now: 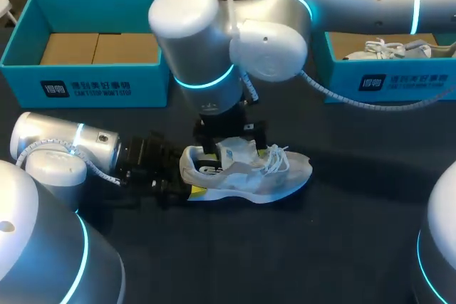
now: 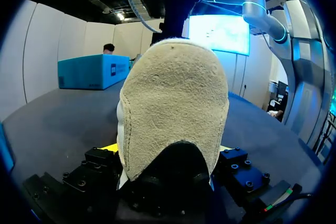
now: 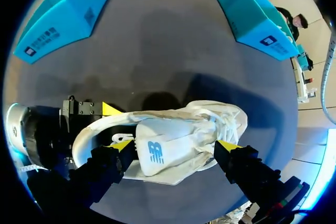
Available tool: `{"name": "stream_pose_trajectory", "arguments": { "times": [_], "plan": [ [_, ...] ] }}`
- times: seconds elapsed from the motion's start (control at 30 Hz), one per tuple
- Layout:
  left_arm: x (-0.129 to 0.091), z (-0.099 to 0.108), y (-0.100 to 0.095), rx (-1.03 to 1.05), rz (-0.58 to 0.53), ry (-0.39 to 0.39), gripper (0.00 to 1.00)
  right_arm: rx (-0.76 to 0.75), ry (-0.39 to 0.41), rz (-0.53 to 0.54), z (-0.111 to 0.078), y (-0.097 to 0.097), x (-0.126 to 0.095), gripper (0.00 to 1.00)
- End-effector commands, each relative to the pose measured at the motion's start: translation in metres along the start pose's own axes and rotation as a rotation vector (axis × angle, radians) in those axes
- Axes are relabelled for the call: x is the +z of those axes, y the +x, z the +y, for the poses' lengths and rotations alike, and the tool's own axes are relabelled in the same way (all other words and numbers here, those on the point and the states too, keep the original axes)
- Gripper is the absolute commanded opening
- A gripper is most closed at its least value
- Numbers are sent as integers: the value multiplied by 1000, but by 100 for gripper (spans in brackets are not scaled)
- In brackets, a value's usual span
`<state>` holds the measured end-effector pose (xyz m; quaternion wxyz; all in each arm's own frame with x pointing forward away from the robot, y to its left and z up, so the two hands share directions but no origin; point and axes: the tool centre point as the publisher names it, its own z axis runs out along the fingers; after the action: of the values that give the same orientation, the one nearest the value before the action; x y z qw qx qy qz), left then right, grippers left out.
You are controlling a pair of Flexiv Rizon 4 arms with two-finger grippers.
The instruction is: Take the shoe out of the shoebox, open the shoe tongue, remove and reinsert the insole, then place the shoe into the shoebox
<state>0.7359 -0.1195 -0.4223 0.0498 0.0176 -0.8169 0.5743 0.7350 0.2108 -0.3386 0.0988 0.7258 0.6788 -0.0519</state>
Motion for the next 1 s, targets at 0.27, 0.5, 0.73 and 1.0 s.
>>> {"name": "stream_pose_trajectory", "arguments": {
  "times": [0.27,0.5,0.73,1.0],
  "plan": [
    [2,1,-1,0,-2,-3,0,56,-21,-141,-16,6,21,100],
    [2,1,-1,0,-2,-3,0,63,-15,-212,-17,0,26,100],
    [2,1,-1,0,-2,-3,0,78,-13,-275,-13,-11,23,100],
    [2,1,-1,0,-2,-3,0,125,-26,-294,-9,-32,10,100]
  ]
}}
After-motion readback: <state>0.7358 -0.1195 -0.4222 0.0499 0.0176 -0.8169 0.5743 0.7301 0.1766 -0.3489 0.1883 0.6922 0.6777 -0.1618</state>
